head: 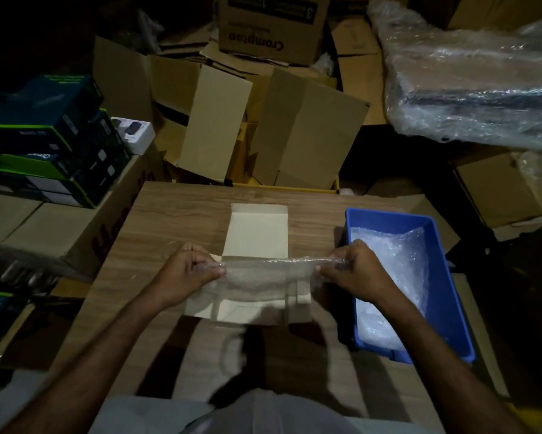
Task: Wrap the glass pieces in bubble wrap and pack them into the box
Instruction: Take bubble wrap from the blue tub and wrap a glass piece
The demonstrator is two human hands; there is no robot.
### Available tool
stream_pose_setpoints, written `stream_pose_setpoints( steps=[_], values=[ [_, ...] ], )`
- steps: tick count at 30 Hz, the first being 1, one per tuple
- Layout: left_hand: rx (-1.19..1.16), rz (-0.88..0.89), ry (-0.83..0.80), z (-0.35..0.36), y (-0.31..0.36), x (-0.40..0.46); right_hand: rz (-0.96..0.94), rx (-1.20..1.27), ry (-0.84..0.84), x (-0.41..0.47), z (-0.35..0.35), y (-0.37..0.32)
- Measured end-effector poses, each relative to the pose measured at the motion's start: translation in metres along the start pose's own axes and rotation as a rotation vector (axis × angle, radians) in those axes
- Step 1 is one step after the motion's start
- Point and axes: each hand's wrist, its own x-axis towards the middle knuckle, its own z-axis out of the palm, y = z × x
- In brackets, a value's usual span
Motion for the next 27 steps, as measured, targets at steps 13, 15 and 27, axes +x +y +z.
stream_pose_setpoints(
  steps=[13,15,27],
  values=[
    [-0.387,-0.053,-0.610,0.012,0.085,0.001,0.177,0.938,-0.427,0.031,-0.017,-0.057],
    [-0.441,-0.049,-0.424,0.018,0.080,-0.001,0.311,1.420,-0.488,0.021,-0.002,-0.042],
    [-0.772,-0.219,0.134,0.063,0.060,-0.030,0.375,1.012,0.000,-0.011,0.081,-0.046]
  ],
)
